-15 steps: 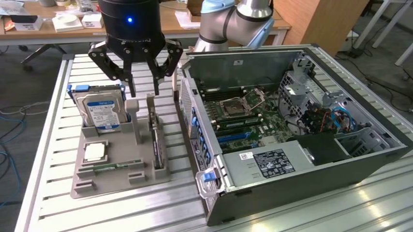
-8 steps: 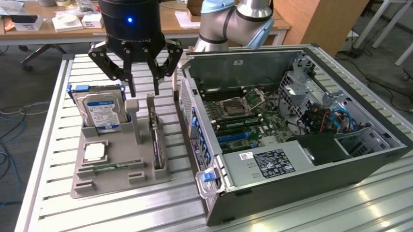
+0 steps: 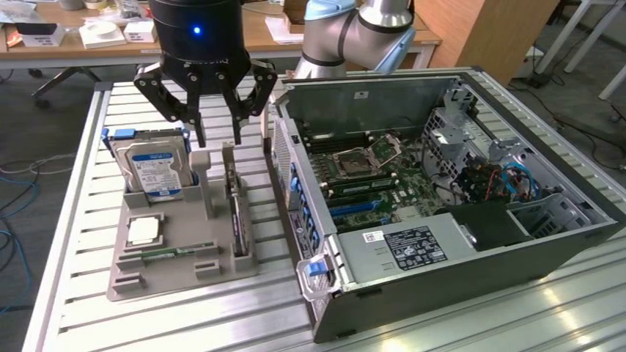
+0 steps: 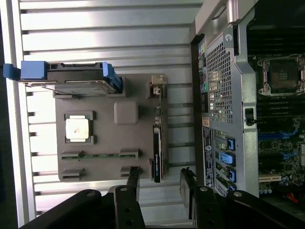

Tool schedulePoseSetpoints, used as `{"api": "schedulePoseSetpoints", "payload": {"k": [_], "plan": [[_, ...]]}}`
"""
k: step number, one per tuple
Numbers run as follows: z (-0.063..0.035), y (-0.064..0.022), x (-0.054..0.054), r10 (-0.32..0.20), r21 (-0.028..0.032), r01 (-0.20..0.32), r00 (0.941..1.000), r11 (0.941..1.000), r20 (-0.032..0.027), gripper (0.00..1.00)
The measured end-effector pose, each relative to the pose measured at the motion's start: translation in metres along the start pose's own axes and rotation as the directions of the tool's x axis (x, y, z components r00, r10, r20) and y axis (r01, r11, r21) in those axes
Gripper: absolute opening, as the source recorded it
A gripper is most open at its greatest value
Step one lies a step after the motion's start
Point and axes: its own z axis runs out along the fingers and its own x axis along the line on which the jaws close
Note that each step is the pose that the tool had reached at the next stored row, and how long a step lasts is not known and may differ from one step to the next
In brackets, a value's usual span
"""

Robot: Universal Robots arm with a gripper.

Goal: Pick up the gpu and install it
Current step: 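Pick up the gpu and move the gpu toward the slot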

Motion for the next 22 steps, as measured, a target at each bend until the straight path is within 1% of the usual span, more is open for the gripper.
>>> {"api": "schedulePoseSetpoints", "payload": {"k": [2,11,22], "plan": [[0.0008,0.0,0.0,0.0,-0.0001,0.0,1.0,1.0,0.0,0.47],[0.0111,-0.0005,0.0,0.0,0.0001,0.0,1.0,1.0,-0.0001,0.47],[0.0113,-0.0005,0.0,0.0,0.0,0.0,1.0,1.0,0.0,0.47]]}}
